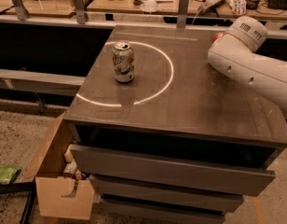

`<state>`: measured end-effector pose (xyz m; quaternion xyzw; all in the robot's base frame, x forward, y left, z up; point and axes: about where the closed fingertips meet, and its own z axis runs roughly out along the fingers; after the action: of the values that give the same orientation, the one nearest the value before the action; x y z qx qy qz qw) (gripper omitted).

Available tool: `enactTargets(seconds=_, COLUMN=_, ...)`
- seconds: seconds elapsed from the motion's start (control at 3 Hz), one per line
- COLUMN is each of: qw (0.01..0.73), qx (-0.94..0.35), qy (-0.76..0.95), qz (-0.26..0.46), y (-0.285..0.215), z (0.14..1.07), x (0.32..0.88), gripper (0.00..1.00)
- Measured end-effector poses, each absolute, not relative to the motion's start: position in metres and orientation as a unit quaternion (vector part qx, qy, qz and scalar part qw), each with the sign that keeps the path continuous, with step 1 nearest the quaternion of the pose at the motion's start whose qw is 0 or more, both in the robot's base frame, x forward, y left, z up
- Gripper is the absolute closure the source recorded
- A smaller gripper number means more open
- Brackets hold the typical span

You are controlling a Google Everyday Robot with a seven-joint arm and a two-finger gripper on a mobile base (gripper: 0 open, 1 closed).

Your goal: Move coke can near rxbar chocolate

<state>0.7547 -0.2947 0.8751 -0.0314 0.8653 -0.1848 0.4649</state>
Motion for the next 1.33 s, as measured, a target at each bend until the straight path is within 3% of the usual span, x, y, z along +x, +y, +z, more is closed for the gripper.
enactTargets(seconds=0.33, qw=0.461, qx=-0.038, qy=0.867, qz=-0.189, y=-0.302, z=0.868, x=0.767, gripper=0.55)
enactTargets(seconds=0.67, qw=0.458, qx=-0.043, qy=0.866, qz=-0.195, y=-0.309, z=0.862, x=0.775, gripper=0.23)
enactTargets(seconds=1.0, qw=0.457, qx=-0.045, qy=0.866, qz=-0.199, y=-0.312, z=0.861, x=0.776, gripper=0.01)
enactTargets(seconds=1.33, qw=0.463, qx=-0.051, qy=0.863, qz=-0.195, y=-0.31, z=0.869, x=0.771, gripper=0.0)
